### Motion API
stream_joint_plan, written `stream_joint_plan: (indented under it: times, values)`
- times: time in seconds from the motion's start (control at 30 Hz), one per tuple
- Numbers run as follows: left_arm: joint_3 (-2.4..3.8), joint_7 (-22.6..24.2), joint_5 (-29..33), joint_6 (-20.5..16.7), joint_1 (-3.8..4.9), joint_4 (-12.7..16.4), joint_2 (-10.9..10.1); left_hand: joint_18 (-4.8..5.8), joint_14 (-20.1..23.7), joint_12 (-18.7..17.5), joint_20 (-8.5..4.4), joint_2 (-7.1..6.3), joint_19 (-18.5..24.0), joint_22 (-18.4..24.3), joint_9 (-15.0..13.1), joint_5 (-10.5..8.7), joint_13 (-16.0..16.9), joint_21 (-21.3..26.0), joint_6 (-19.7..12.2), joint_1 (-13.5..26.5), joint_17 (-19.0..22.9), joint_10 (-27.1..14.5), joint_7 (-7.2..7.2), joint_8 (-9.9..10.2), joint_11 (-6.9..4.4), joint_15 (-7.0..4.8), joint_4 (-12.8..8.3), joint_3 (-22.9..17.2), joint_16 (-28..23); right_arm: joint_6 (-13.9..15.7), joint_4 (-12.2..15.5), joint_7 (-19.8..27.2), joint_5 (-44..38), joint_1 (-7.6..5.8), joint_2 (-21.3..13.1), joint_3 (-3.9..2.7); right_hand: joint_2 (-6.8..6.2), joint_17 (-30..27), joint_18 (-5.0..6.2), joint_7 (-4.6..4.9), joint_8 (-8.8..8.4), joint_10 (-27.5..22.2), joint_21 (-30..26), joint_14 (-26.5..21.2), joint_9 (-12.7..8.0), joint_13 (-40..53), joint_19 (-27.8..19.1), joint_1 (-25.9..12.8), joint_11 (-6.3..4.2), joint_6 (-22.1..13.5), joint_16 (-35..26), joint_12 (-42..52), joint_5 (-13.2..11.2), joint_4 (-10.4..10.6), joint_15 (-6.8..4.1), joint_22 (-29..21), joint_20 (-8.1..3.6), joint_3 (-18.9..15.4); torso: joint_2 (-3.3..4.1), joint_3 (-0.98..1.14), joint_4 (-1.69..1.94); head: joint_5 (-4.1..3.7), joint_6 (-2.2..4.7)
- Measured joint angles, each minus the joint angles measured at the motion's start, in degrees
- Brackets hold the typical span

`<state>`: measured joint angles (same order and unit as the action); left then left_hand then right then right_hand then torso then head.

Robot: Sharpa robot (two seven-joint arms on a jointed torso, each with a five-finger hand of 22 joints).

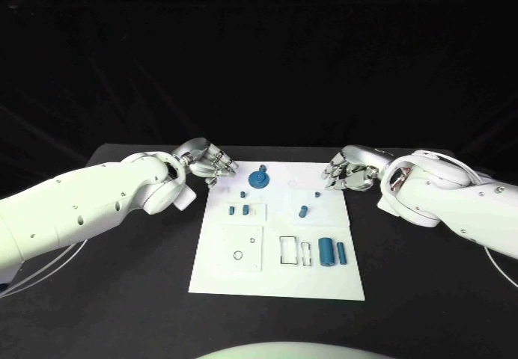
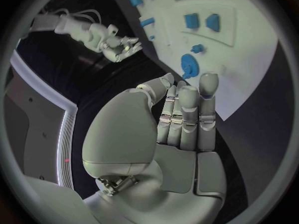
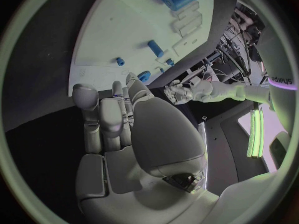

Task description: Assemble the parts on the task board

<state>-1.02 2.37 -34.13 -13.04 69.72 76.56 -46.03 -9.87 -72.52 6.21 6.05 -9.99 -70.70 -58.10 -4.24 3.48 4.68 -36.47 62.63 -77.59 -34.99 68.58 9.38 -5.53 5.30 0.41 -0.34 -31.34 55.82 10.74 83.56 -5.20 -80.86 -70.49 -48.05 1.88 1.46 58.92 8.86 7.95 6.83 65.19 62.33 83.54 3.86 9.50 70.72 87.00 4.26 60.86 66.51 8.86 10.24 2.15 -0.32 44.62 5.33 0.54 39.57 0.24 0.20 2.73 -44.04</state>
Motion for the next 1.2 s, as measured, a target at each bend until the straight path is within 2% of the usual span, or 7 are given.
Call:
stream_joint_plan:
  times: [0.17,0.27,0.4,0.63,0.93,1.03,1.2]
  values:
    - [-0.01,5.9,19.8,-2.1,-0.06,2.6,-1.5,0.01,1.9,0.0,0.51,0.10,1.7,2.5,0.2,0.00,-0.2,4.0,-0.5,0.9,3.1,-1.0,0.45,0.0,0.52,0.34,0.7,1.5,-2.9,-0.6,-0.5,-1.6,-7.2,1.04,1.4,-0.02,-0.50,0.0,0.00,0.00,-0.55,0.0,0.0,0.0,0.0,-1.4,0.0,-0.5,0.00,0.0,0.0,-2.0,-0.6,-0.2,0.02,0.0,0.00,0.9,0.04,0.01,-0.08,-0.33,0.13]
    - [-0.02,8.2,27.5,-2.6,-0.11,3.8,-2.2,0.02,1.9,0.0,0.51,0.10,1.7,2.9,0.2,0.00,-0.2,4.2,-0.5,0.9,3.4,-1.0,0.45,0.0,0.52,0.33,0.7,1.8,-2.9,-0.8,-0.7,-2.4,-10.0,1.67,2.1,-0.02,-0.73,0.0,0.00,0.00,-0.88,0.0,0.0,0.2,0.0,-2.1,0.0,-0.7,0.01,0.0,0.0,-3.0,-1.0,-0.4,0.20,0.0,0.00,1.6,0.06,0.01,-0.05,-0.55,0.10]
    - [-0.04,10.3,33.8,-2.8,-0.20,5.3,-2.7,0.03,1.9,0.2,0.51,0.10,1.7,3.1,0.2,0.00,-0.2,4.5,-0.5,0.9,3.6,-1.0,0.44,0.0,0.52,0.33,0.6,2.0,-2.9,-0.9,-1.1,-3.2,-12.3,2.32,3.1,0.00,-0.73,0.1,0.00,0.19,-1.34,-0.3,0.0,0.2,0.0,-2.9,0.2,-0.7,0.33,0.2,0.0,-4.2,-1.6,-0.6,0.20,-0.1,0.21,2.9,0.08,0.03,-0.01,-0.65,0.01]
    - [-0.07,11.8,38.6,-2.9,-0.26,6.9,-3.1,0.03,1.9,0.5,0.51,0.34,1.7,3.2,0.2,0.00,-0.2,4.5,-0.5,1.2,3.7,-1.0,0.44,0.0,0.52,0.33,0.6,2.7,-2.9,-0.9,-1.9,-4.2,-14.2,2.78,4.5,0.00,-1.03,0.5,0.00,0.19,-2.04,-0.3,0.0,0.2,0.0,-4.1,0.4,-1.0,0.32,0.2,0.0,-4.9,-2.8,-1.1,0.20,0.2,0.01,5.9,0.08,0.08,0.01,-0.70,-0.07]
    - [-0.10,12.3,40.4,-2.8,-0.28,7.9,-3.2,0.04,1.9,0.5,0.51,0.34,1.3,3.3,0.3,0.00,-0.2,4.5,-0.8,1.2,3.9,-1.2,0.44,0.0,0.32,0.33,0.5,2.9,-2.9,-1.5,-3.0,-4.7,-14.9,3.23,5.8,-0.01,-1.12,0.8,0.00,-0.19,-2.64,-0.1,0.3,0.2,0.0,-5.4,0.4,-2.2,0.09,0.6,0.0,-4.9,-4.8,-2.1,0.20,0.3,-0.02,11.2,0.09,0.13,-0.07,-0.71,-0.23]
    - [-0.11,12.4,40.7,-2.8,-0.28,8.1,-3.2,0.04,1.9,0.5,0.72,0.34,1.1,3.6,0.5,0.00,-0.3,4.6,-2.1,1.2,4.1,-2.5,0.94,0.6,0.74,0.34,0.3,3.5,-2.9,-1.7,-3.3,-4.9,-15.1,3.44,6.2,-0.03,-1.61,0.8,0.00,-0.49,-2.64,0.2,0.3,0.4,0.0,-5.6,0.6,-3.3,-0.15,0.9,0.0,-4.9,-5.8,-2.5,-0.01,0.3,-0.20,13.9,0.09,0.13,-0.07,-0.68,-0.34]
    - [-0.12,12.4,41.0,-2.8,-0.29,8.4,-3.2,0.04,1.9,0.5,0.72,0.34,1.1,3.6,0.5,0.00,-0.3,4.7,-2.2,1.2,4.1,-2.6,1.03,0.6,0.83,0.35,0.3,3.5,-2.9,-2.3,-3.6,-5.1,-15.4,3.48,6.5,-0.19,-1.92,0.9,0.00,-0.60,-2.64,1.0,0.3,0.4,0.1,-5.8,0.6,-4.1,-0.38,1.6,0.0,-4.9,-6.2,-3.0,-0.01,0.4,-0.20,16.4,0.09,0.13,-0.04,-0.66,-0.54]
